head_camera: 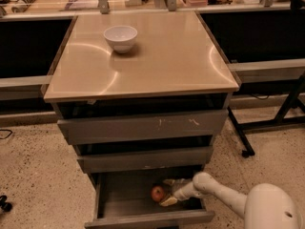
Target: Pick apple from bottom drawer and place on counter
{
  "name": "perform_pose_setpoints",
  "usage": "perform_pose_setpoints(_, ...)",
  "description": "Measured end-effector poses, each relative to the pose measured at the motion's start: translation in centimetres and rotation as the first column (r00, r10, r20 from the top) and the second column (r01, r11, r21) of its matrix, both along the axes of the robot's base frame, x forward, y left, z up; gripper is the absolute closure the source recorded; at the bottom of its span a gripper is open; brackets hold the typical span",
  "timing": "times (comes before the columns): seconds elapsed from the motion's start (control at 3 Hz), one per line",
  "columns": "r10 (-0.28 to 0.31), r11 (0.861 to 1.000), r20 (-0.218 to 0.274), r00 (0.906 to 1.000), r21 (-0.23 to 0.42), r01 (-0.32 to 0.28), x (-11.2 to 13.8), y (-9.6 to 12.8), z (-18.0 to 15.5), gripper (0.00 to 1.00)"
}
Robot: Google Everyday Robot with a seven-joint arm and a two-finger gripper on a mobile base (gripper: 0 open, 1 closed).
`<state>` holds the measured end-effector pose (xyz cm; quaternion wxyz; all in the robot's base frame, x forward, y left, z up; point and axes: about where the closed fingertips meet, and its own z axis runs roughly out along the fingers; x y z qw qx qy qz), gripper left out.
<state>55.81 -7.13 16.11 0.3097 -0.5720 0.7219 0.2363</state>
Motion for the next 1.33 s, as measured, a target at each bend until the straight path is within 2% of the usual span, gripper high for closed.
perform_pose_setpoints(0.67, 0.032, 0.998, -0.055, 0.9980, 0.048, -0.029, 0.2, 2.4, -3.2, 0.32)
perform_pose_setpoints(1.0, 0.055, 0.996, -0.063, 0.9965, 0.071, -0.050, 0.2, 3.6, -3.9, 0.51)
perform_pose_setpoints(1.33, 0.056, 0.996, -0.064, 0.9964, 0.072, -0.052, 0.2, 3.7, -3.9, 0.74)
